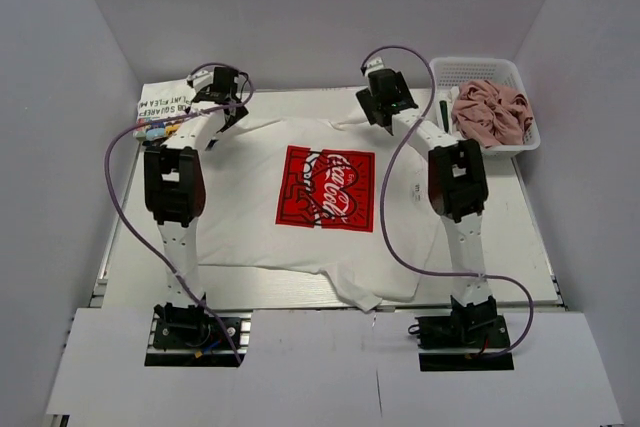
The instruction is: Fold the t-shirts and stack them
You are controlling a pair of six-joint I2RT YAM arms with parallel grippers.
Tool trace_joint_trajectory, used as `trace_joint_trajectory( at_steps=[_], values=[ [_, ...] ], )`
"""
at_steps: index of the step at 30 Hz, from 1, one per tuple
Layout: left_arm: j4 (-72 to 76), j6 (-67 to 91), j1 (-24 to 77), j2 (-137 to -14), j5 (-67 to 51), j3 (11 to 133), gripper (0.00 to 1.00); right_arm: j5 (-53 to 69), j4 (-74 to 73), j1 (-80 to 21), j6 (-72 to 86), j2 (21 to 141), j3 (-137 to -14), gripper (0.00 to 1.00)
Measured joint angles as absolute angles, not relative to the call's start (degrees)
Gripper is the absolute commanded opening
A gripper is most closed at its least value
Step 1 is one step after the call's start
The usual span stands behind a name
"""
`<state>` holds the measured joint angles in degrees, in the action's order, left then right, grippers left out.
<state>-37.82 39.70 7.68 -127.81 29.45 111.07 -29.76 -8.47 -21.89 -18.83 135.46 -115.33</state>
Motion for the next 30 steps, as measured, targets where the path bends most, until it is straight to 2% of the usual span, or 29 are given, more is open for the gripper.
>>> trace_joint_trajectory(
  at_steps=[5, 11, 16, 24, 30],
  values=[
    [-33.7, 37.7, 7.7, -115.7, 23.3, 94.2, 1.0, -25.2, -10.3, -22.2, -12.6, 121.0, -96.3, 0.9],
    [-25.5, 35.4, 8.6, -104.0, 13.2, 81.2, 1.0, -21.6, -10.4, -22.3, -1.6, 106.6, -84.4, 0.9],
    [-23.9, 34.3, 9.4, -106.3, 9.7, 80.9, 1.0, -22.0, -10.7, -22.1, 4.7, 109.4, -83.9, 0.9],
    [-24.5, 32.4, 10.1, -114.1, 7.3, 81.4, 1.0, -15.2, -13.8, -21.3, 11.2, 115.7, -82.6, 0.9],
    [-26.8, 32.0, 10.3, -120.6, 7.7, 88.1, 1.0, -12.2, -15.0, -19.3, 15.0, 120.8, -85.7, 0.9]
  ],
)
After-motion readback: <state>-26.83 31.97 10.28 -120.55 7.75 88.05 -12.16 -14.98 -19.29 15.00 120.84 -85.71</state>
